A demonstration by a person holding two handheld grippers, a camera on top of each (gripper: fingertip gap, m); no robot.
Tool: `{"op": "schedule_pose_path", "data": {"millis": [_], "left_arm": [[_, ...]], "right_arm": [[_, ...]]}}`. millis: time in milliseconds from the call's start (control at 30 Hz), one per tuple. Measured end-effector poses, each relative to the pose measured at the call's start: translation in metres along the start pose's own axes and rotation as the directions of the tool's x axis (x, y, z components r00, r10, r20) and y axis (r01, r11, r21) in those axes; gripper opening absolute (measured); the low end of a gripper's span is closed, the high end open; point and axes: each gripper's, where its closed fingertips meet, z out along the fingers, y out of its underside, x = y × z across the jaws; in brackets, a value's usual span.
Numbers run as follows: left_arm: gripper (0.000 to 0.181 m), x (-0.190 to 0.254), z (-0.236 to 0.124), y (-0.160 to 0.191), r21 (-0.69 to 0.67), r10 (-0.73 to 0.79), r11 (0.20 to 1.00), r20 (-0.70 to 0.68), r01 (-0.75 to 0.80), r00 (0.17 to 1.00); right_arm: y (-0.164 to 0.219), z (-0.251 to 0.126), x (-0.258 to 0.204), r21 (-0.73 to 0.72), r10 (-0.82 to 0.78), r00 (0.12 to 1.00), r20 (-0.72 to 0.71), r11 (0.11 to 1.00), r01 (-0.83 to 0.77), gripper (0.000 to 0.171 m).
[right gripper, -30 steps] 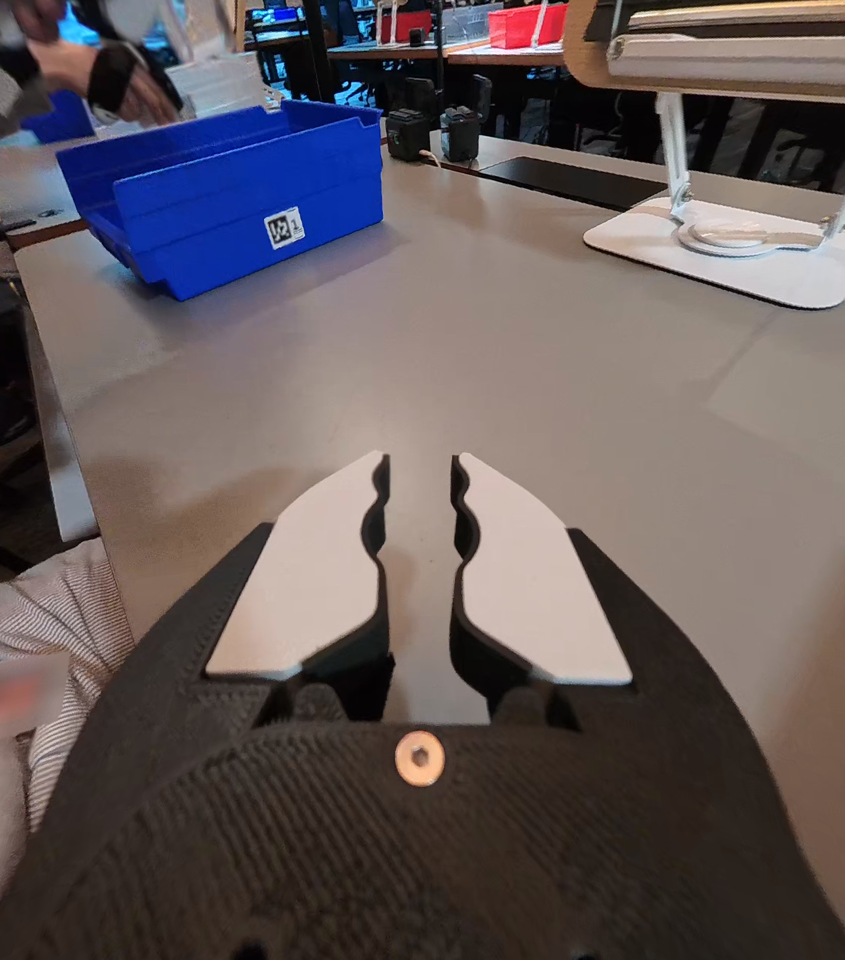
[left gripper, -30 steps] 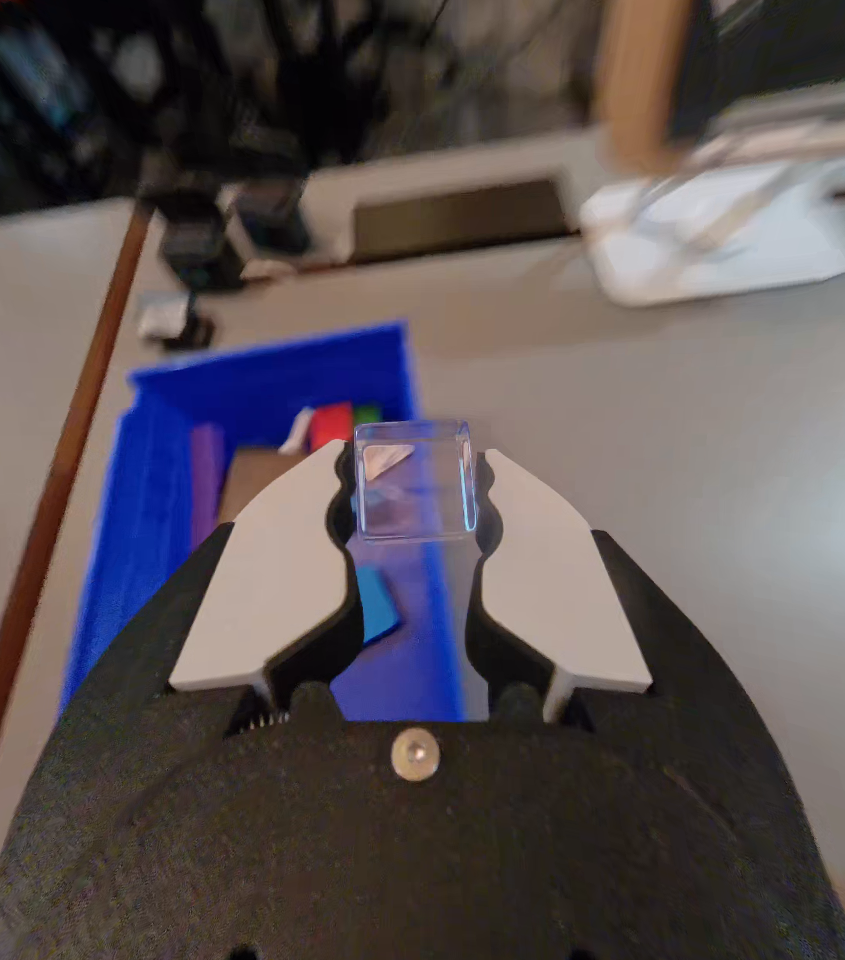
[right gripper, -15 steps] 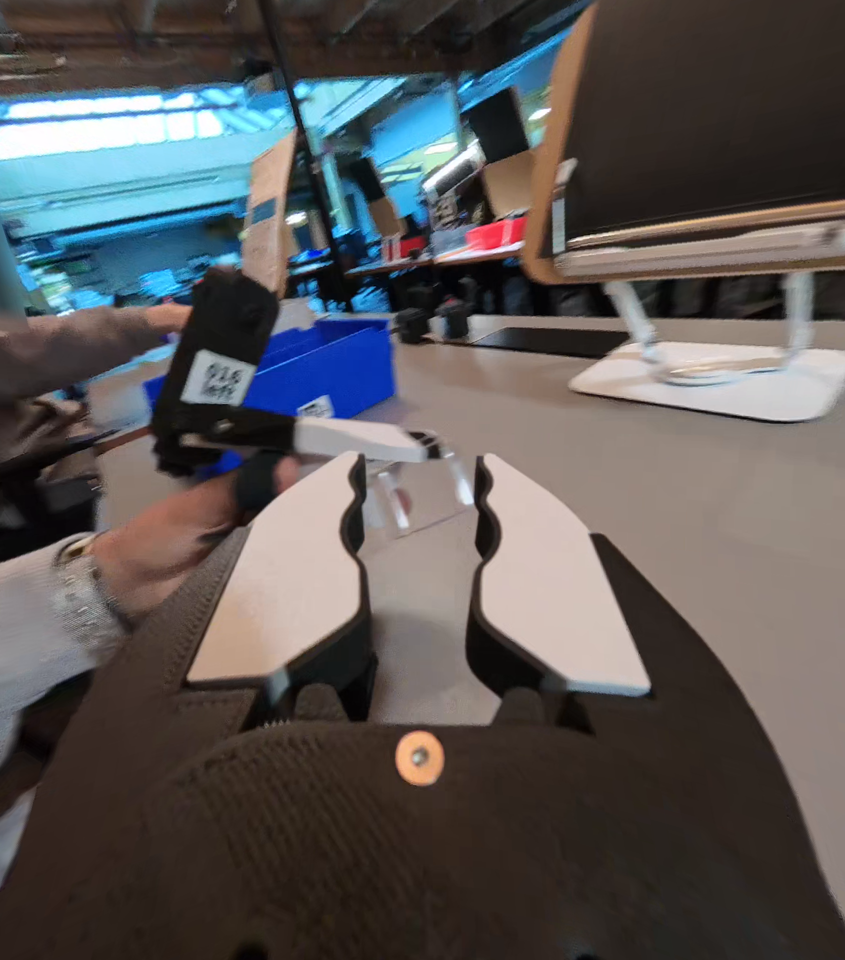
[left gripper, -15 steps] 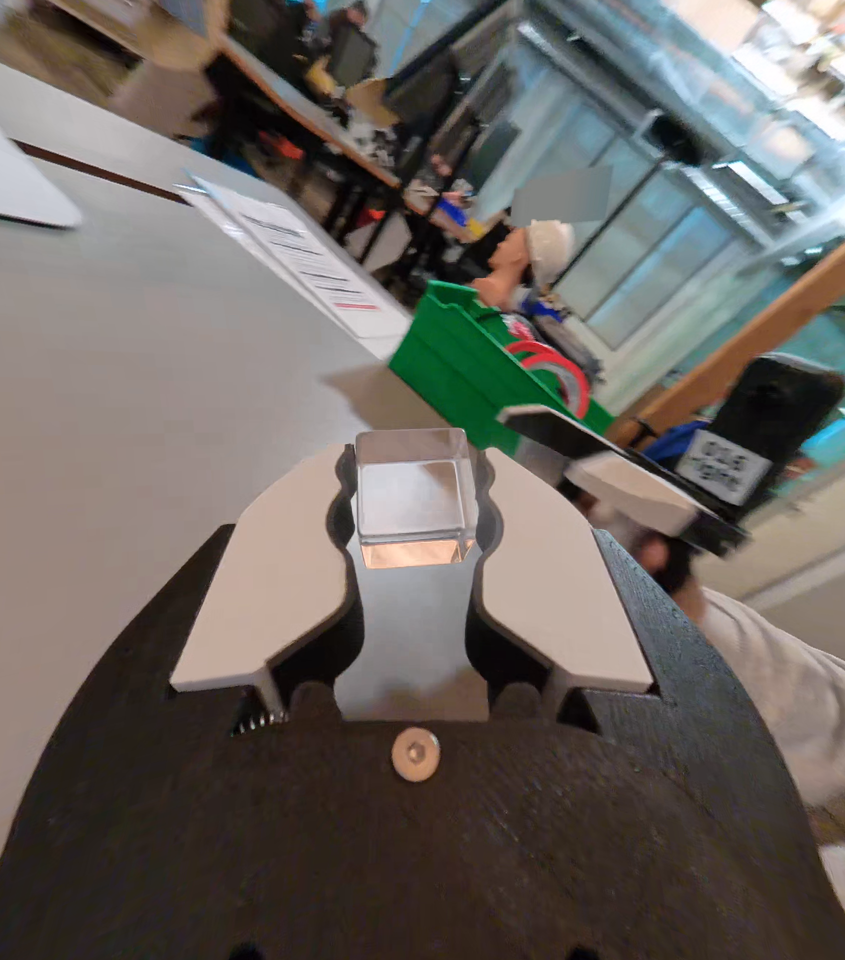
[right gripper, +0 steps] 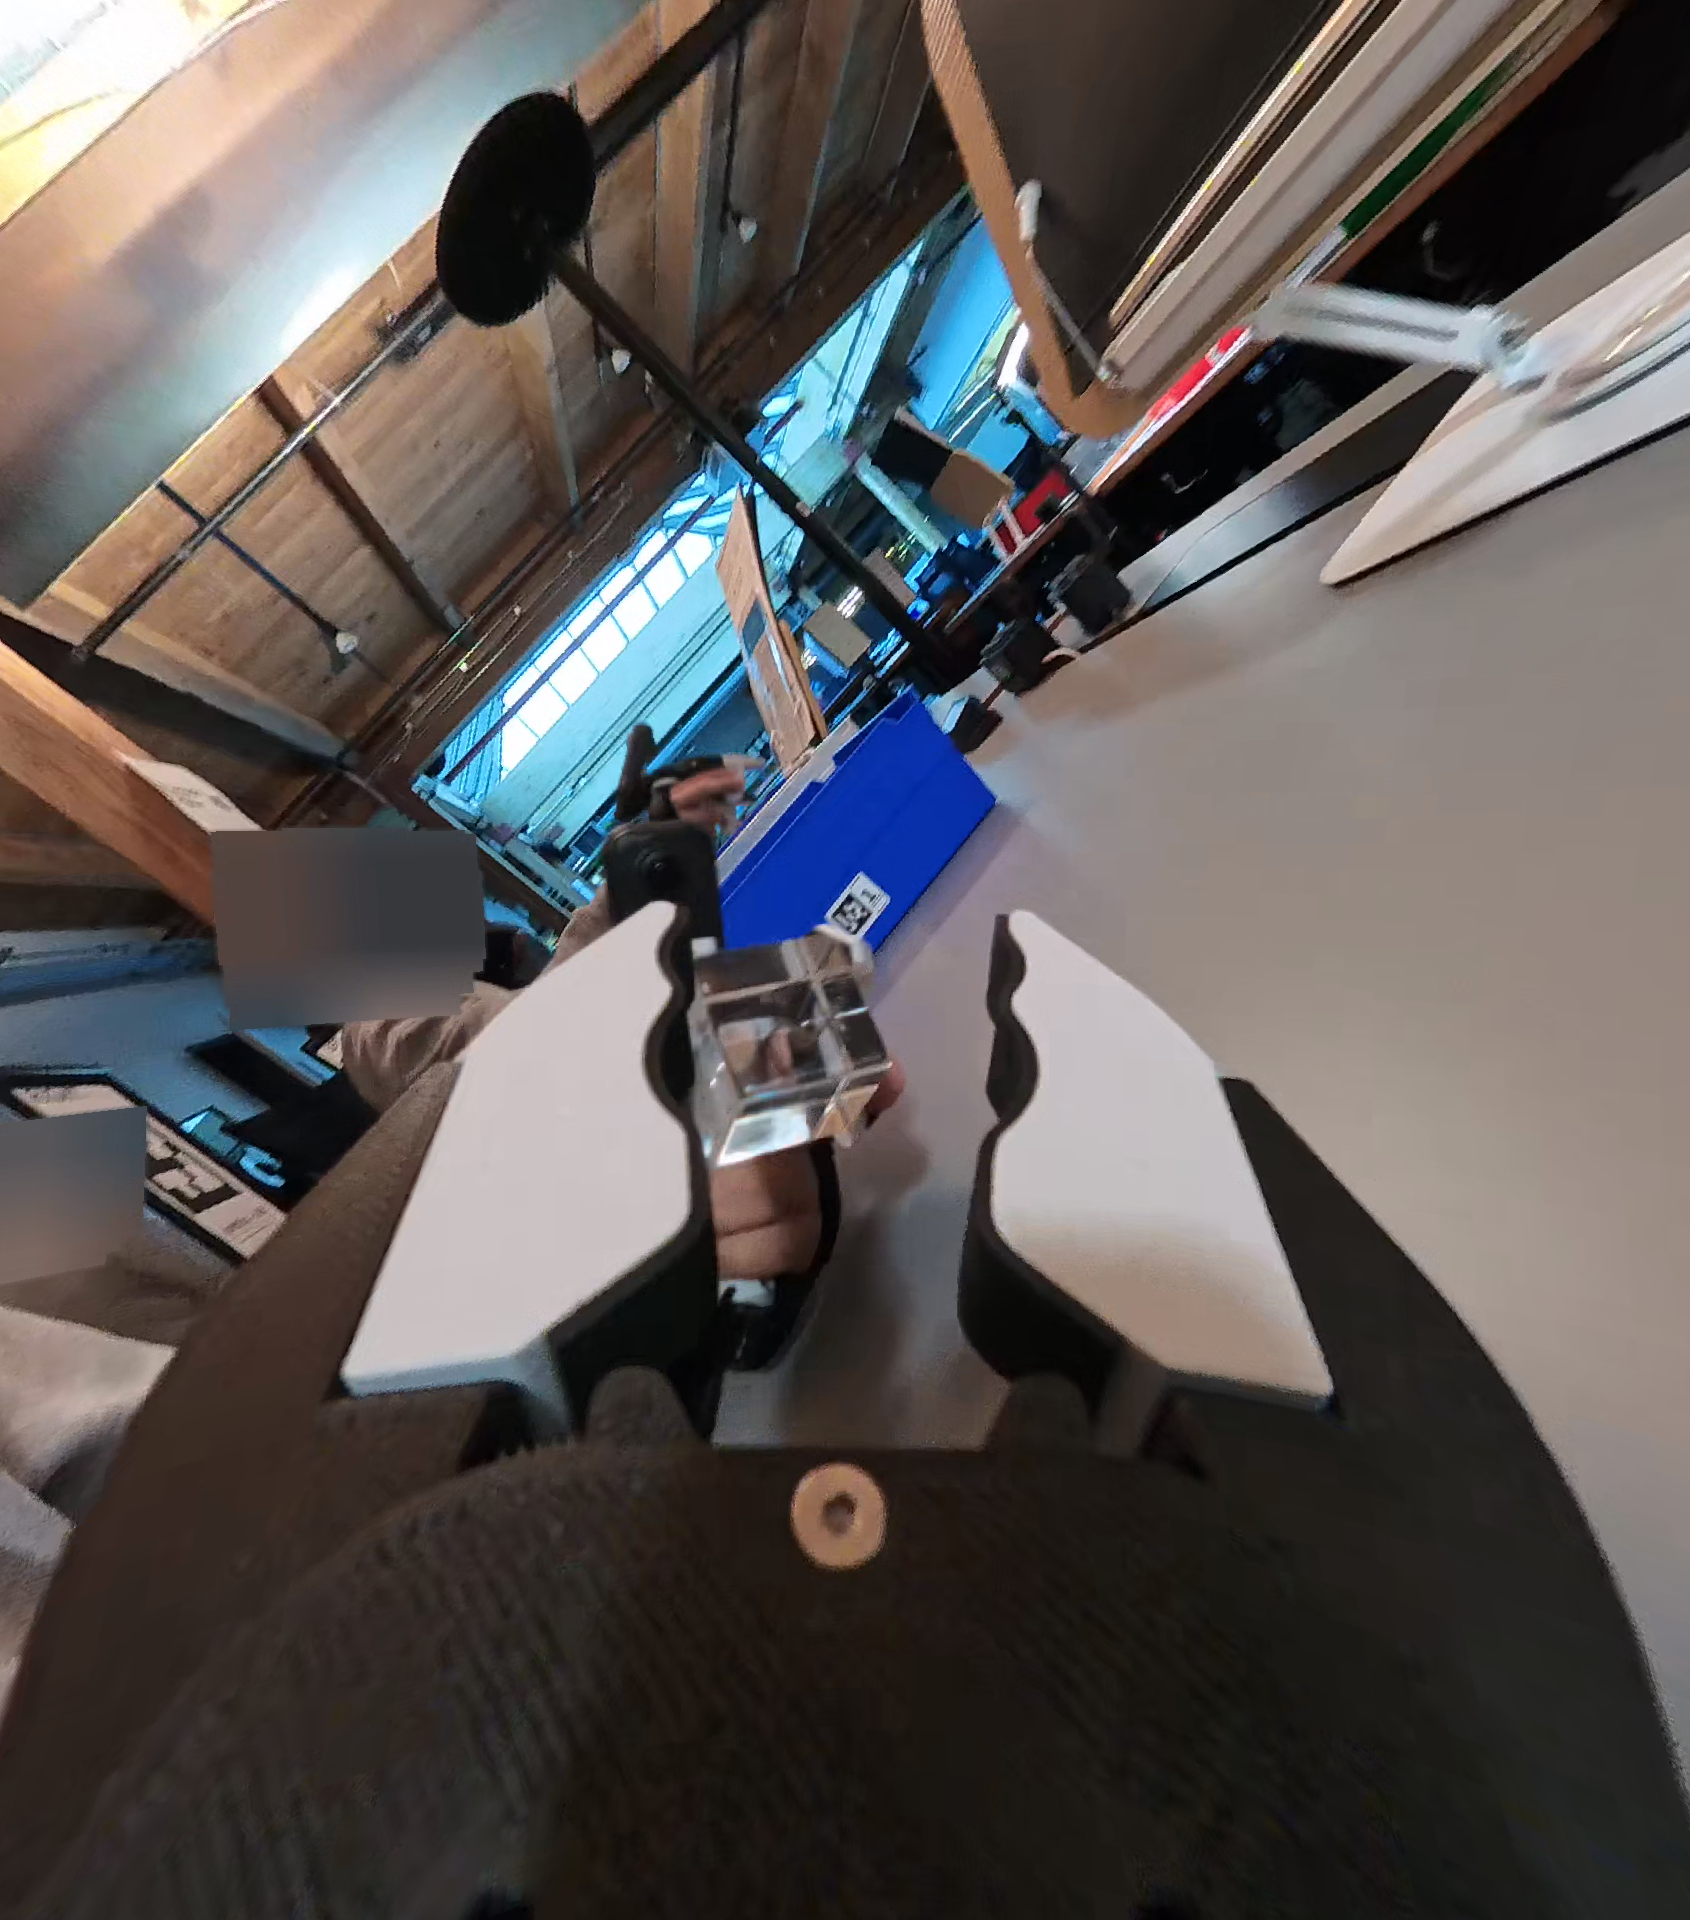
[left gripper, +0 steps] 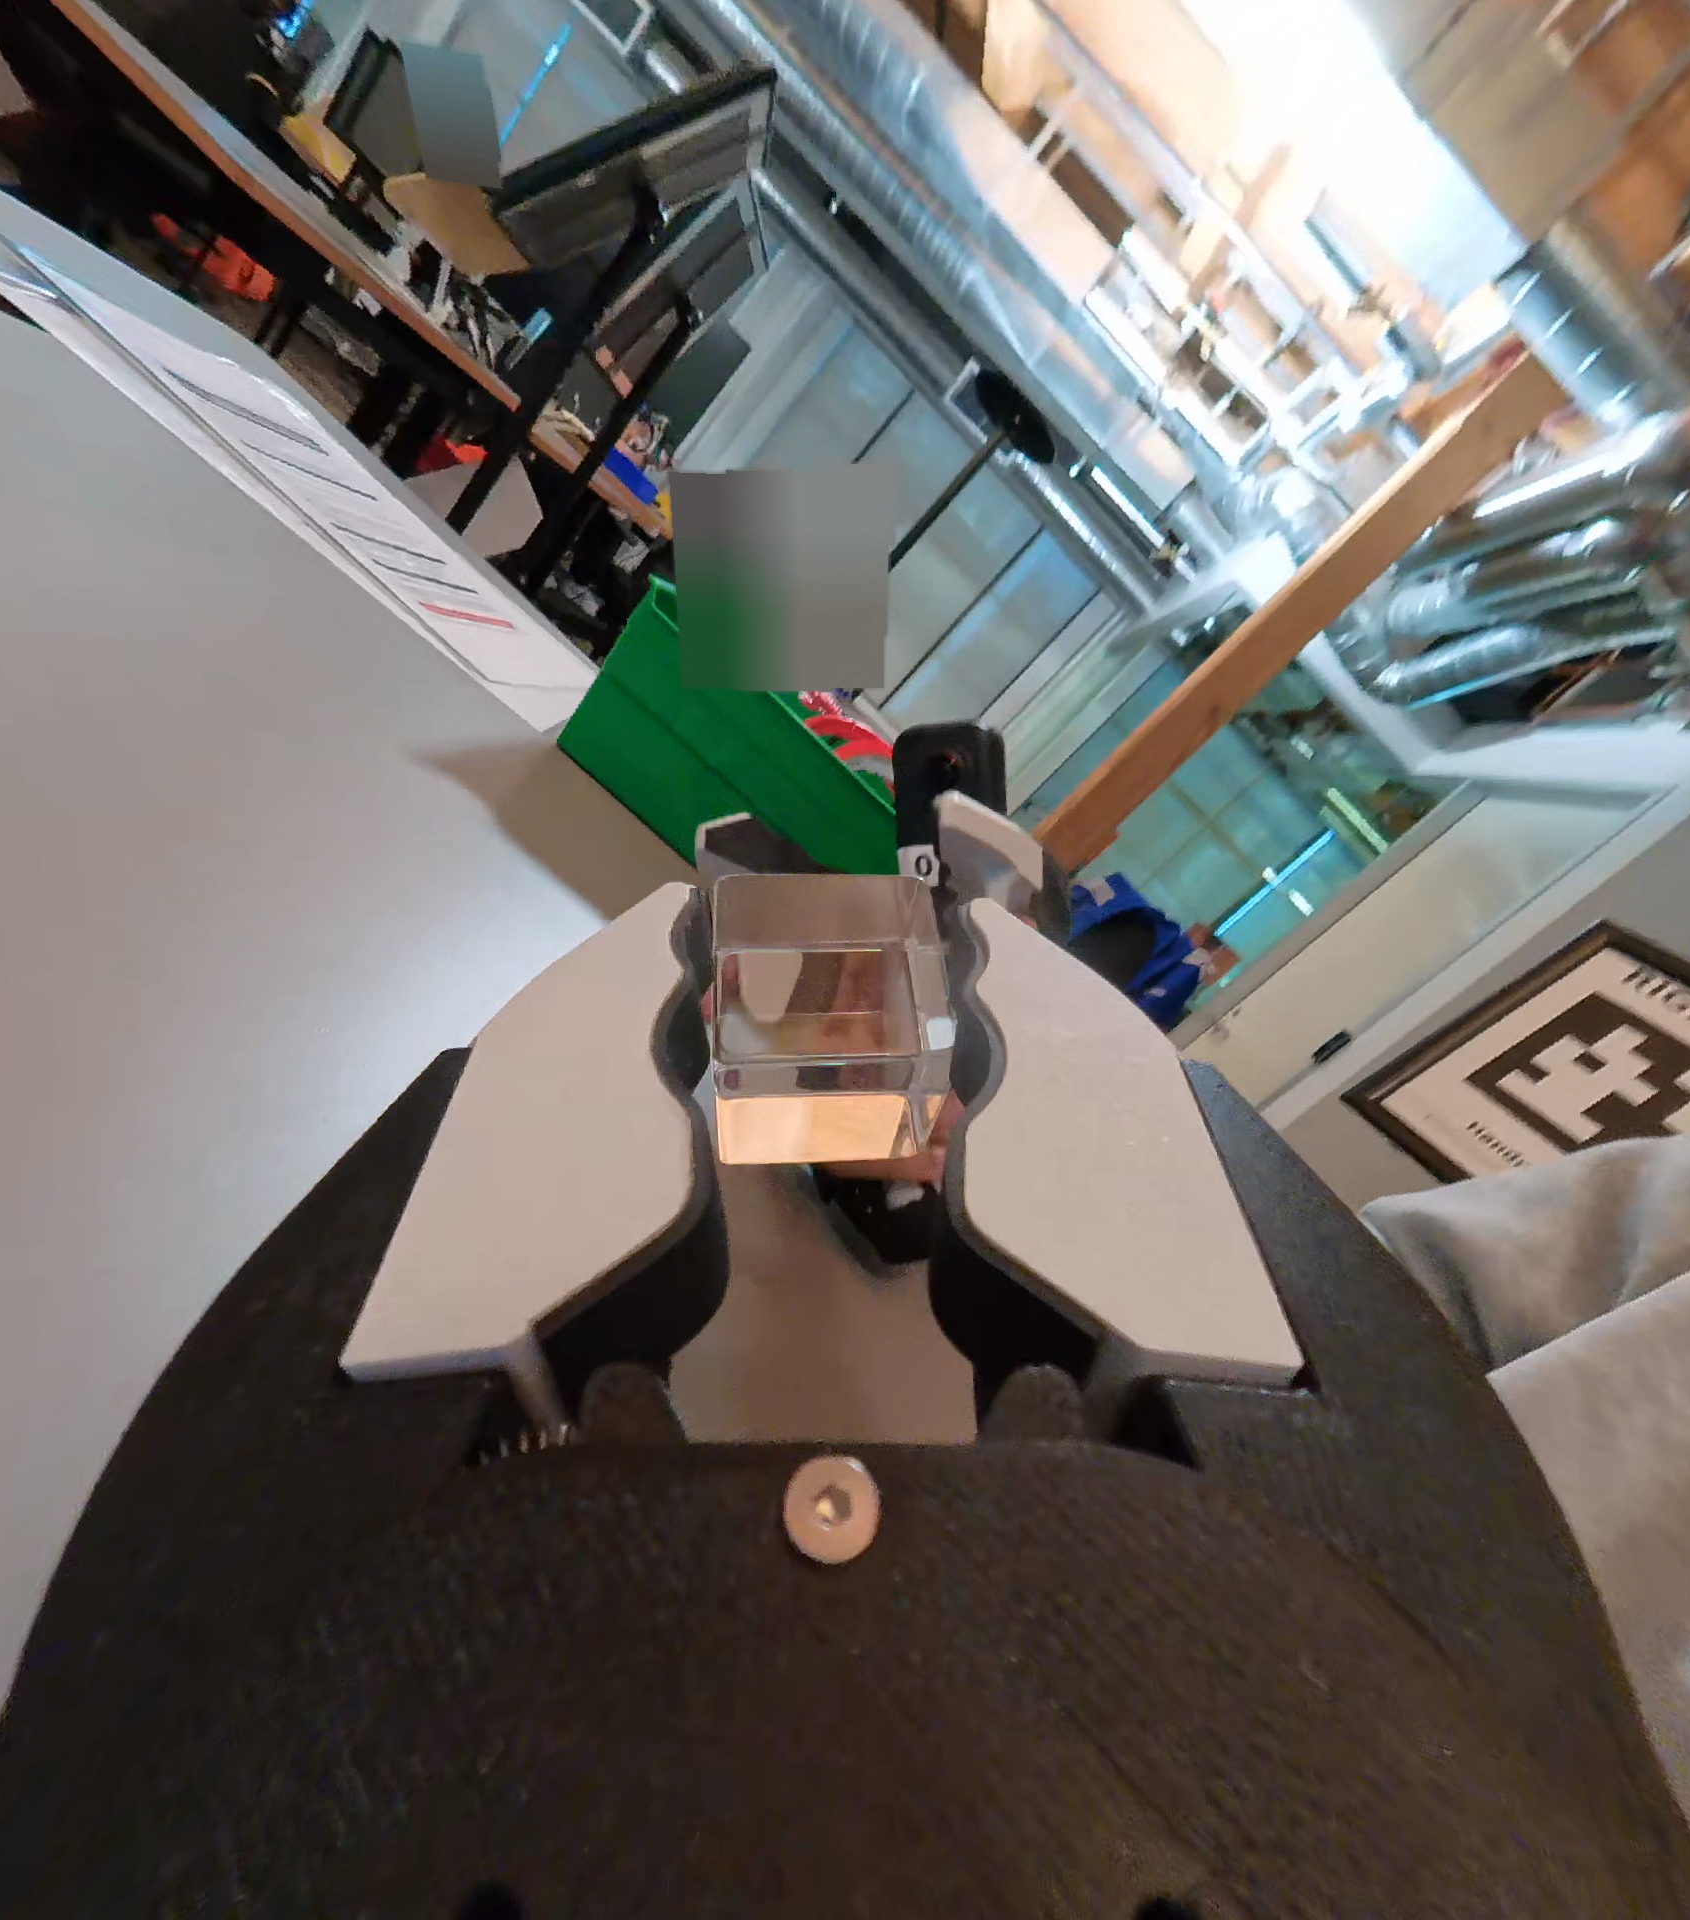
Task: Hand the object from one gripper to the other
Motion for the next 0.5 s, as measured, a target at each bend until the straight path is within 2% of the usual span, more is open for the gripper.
{"op": "schedule_pose_path", "data": {"millis": [33,167,300,500], "left_arm": [[0.043,-0.001,-0.003,-0.003,0.02,-0.026,0.999,-0.011,0.026,1.0],[0.043,0.0,-0.016,-0.018,0.104,-0.097,0.989,-0.061,0.103,0.993],[0.043,0.004,-0.02,-0.022,0.122,-0.096,0.987,-0.078,0.105,0.992],[0.044,0.012,-0.018,-0.018,0.12,-0.088,0.988,-0.094,0.099,0.992]], "right_arm": [[0.005,0.003,-0.002,-0.021,0.006,1.0,0.01,1.0,-0.005,0.055],[0.031,0.016,-0.008,-0.132,-0.027,0.999,0.027,0.991,0.03,0.06],[0.053,0.026,-0.02,-0.218,-0.075,0.995,0.063,0.972,0.087,0.065],[0.067,0.033,-0.037,-0.222,0.04,0.991,0.131,0.975,-0.01,0.063]]}}
